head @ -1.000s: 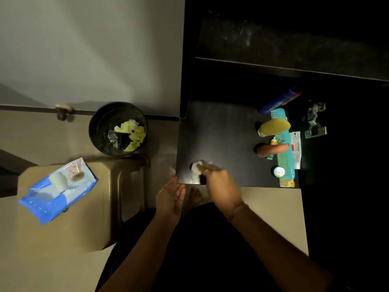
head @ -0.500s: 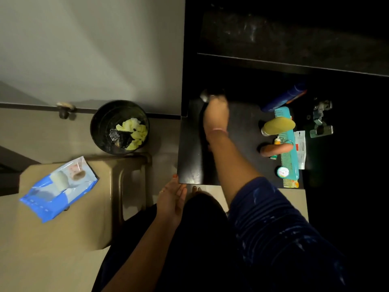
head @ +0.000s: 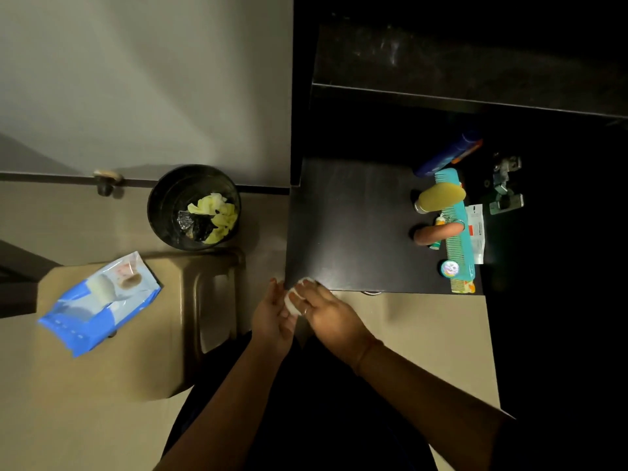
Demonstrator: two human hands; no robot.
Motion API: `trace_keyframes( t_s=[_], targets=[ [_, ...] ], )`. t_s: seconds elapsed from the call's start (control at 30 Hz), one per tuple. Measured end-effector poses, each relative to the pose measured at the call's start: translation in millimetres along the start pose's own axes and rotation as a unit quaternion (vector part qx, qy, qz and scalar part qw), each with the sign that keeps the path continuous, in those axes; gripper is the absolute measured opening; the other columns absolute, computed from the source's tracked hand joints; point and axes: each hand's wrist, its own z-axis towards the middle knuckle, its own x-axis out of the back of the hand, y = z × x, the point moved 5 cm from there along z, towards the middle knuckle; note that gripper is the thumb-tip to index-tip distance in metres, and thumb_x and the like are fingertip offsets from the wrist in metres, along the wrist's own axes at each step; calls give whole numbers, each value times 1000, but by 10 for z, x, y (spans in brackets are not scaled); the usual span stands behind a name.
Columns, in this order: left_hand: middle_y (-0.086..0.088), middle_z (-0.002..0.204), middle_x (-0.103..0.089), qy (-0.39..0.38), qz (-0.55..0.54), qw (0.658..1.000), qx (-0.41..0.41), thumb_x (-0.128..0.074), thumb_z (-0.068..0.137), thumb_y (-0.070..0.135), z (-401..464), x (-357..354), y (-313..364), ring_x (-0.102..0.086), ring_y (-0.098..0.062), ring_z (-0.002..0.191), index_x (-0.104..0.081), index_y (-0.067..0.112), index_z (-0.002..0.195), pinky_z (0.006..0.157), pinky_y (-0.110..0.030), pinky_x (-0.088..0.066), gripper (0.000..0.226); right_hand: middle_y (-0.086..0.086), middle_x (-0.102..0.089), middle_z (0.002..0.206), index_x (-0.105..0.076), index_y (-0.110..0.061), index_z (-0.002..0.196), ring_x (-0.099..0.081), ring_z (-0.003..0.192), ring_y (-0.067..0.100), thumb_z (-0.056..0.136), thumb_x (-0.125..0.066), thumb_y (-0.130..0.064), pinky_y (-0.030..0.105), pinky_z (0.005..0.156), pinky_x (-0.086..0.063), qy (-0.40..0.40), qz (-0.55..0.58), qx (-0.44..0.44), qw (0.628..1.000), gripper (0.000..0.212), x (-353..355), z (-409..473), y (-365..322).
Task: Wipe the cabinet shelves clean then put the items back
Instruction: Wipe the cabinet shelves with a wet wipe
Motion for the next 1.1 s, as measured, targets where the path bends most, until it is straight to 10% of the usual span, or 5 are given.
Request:
trace_keyframes(
  t_s=[0.13, 0.37, 0.57, 0.93, 1.1],
  targets=[
    [-7, 90, -66, 5, -8, 1000, 11, -48, 97, 27, -13, -11, 13, -63, -17, 97, -58, 12, 87, 102, -29, -43, 20, 15, -66, 112, -69, -3, 108, -62, 106, 26, 86, -57, -1, 29, 96, -49, 3, 144, -67, 987, 25, 432, 364, 418],
    [-12, 127, -57, -5, 3, 1000, 25, -46, 97, 32, -90, 18, -94, -51, -24, 124, -48, 5, 129, 95, -31, -40, 42, 16, -63, 117, -64, -10, 113, -58, 111, 29, 95, -46, -14, 35, 100, -43, 108, 123, -384, 909, 26, 735, 1100, 1275],
    [-15, 132, -55, -17, 27, 999, -4, -38, 99, 36, -148, 56, -118, -61, -24, 109, -54, 4, 124, 88, -26, -45, 44, 9, -65, 118, -66, -10, 114, -63, 107, 26, 64, -79, -8, 27, 80, -56, 11, 49, -100, 994, 51, 11, 49, -73],
    [-14, 135, -53, -23, 15, 999, 33, -37, 99, 37, -201, 115, -146, -53, -25, 122, -50, 5, 128, 93, -33, -42, 45, 18, -43, 138, -47, -3, 131, -41, 126, 32, 94, -36, 0, 35, 101, -36, 107, 107, -399, 904, 39, 611, 1014, 1290],
    [-13, 120, -61, -9, 9, 1000, 25, -40, 99, 35, -178, 125, -138, -58, -21, 106, -49, 3, 129, 88, -29, -44, 45, 7, -60, 124, -61, -16, 123, -58, 115, 20, 83, -43, -12, 22, 90, -49, 42, -3, -130, 991, 44, 206, 435, 7]
  ],
)
